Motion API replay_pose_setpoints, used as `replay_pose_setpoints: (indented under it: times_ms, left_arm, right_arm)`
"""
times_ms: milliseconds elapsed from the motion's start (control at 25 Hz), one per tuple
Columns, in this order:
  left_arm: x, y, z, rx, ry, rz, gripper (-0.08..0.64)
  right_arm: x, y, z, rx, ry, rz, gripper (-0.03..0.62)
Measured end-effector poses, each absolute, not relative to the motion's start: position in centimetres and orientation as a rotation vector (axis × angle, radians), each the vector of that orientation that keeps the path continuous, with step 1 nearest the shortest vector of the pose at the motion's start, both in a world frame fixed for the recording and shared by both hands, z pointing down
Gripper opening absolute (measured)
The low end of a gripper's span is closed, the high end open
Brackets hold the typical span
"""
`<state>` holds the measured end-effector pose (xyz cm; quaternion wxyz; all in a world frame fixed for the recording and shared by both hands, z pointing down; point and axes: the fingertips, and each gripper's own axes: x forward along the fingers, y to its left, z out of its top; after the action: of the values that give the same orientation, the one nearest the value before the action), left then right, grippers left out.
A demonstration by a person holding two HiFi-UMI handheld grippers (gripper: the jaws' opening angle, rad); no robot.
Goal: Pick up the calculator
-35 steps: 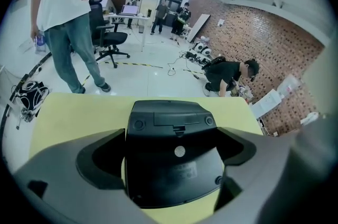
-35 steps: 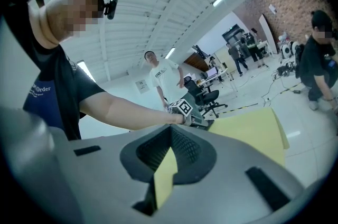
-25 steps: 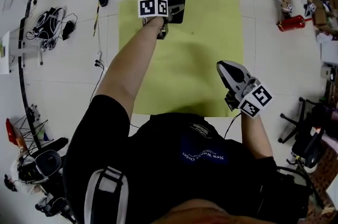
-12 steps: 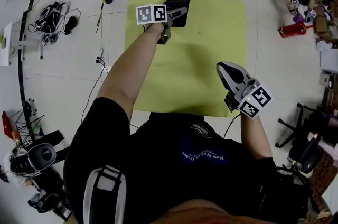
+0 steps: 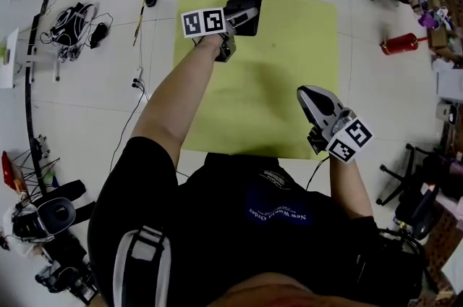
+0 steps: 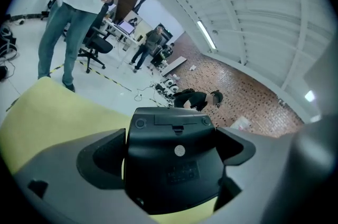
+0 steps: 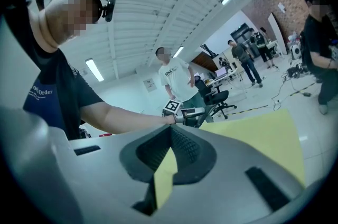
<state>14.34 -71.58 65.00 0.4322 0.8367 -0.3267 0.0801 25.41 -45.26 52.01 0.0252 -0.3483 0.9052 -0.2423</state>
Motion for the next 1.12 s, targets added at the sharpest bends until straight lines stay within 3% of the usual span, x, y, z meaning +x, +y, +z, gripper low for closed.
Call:
replay_pose_setpoints:
  times_ms: [520, 1120]
  left_arm:
    - [13.6, -63.6, 49.9, 2.063, -0.369, -0.404, 0.541]
    - [2.6, -51.3, 37.4, 2.039, -0.141, -0.742, 0.541]
  right_arm:
    - [24.2, -45.1, 48.0, -1.059, 2.817, -0.668, -0.015]
    - [19.6, -44.0, 40.0, -0.967, 2.832, -0.558, -0.015]
